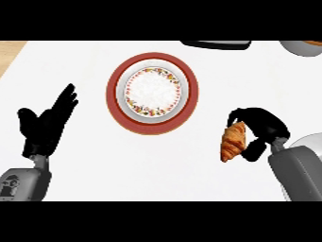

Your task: Pick the croissant from the plate and place it in the plate

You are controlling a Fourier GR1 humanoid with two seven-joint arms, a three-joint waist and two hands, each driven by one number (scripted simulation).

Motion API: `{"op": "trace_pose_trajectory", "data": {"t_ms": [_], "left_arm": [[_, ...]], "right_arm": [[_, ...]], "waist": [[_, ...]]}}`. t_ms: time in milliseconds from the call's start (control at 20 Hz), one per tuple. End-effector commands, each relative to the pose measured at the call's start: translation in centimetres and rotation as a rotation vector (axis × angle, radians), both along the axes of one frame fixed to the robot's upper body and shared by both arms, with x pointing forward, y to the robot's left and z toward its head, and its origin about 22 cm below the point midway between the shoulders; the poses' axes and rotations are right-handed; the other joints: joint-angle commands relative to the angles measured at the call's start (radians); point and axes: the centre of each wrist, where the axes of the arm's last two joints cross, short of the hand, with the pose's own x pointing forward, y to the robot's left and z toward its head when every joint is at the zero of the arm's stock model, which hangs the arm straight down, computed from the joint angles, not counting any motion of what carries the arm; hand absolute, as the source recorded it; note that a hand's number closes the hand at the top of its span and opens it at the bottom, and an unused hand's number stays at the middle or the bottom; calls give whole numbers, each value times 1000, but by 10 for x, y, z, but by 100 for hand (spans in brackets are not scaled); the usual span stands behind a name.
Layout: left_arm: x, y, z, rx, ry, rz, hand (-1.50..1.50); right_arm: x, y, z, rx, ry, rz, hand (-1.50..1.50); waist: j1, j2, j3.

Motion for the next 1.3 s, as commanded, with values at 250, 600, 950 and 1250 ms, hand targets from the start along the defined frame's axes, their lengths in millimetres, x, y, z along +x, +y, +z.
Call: {"op": "trace_pose_trajectory", "data": {"t_ms": [250, 600, 950, 1250], "left_arm": [[9, -23, 0, -15, 12, -80, 0], [19, -21, 11, 6, -12, -73, 0], [25, -44, 8, -5, -4, -118, 0], [20, -31, 1, 6, -6, -80, 0]], "right_arm": [[16, 168, 94, 164, -518, -124, 150], [19, 211, 142, 109, -851, -407, 150], [21, 245, 154, 143, -892, -695, 150], [32, 249, 128, 117, -870, -814, 150]], "waist": [[64, -2, 6], [76, 8, 5], [81, 26, 7], [45, 23, 11]]}}
